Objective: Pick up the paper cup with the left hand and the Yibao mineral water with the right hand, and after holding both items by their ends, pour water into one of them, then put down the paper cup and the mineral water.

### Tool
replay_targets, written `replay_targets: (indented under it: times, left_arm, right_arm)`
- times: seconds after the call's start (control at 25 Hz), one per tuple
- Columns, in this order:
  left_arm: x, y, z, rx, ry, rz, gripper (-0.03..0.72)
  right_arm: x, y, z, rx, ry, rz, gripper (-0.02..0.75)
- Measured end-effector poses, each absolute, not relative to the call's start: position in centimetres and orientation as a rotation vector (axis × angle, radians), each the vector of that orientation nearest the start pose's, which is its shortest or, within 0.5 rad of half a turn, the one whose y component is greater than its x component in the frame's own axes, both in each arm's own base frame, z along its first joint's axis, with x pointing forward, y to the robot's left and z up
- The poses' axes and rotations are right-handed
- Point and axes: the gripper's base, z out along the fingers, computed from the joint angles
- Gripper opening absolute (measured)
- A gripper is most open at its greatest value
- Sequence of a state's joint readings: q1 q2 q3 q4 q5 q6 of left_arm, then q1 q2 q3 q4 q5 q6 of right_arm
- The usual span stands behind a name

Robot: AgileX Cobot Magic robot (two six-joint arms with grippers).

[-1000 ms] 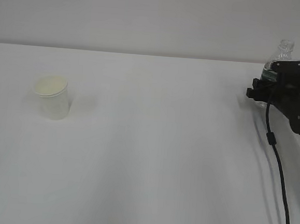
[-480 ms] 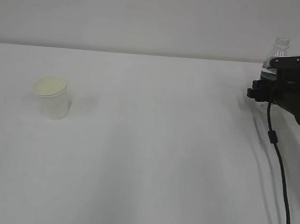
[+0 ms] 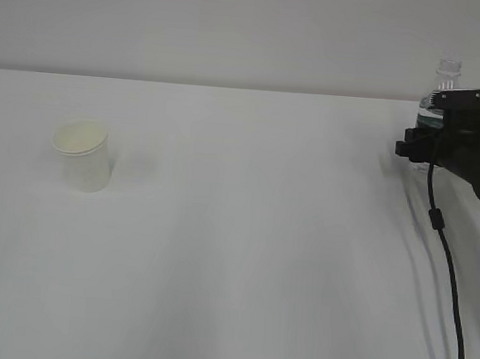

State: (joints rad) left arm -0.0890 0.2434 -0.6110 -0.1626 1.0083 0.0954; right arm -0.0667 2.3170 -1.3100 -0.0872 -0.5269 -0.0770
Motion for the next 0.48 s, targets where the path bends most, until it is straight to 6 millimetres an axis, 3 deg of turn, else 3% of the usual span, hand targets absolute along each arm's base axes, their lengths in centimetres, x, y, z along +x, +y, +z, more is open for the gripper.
replay_targets:
  times: [0.48]
  left_arm:
    - [2.65, -1.49, 31.15, 0.187, 2.11, -0.192, 0.519]
  right_arm:
    - [47.43, -2.4, 8.87, -0.12, 1.886, -0.056, 0.414]
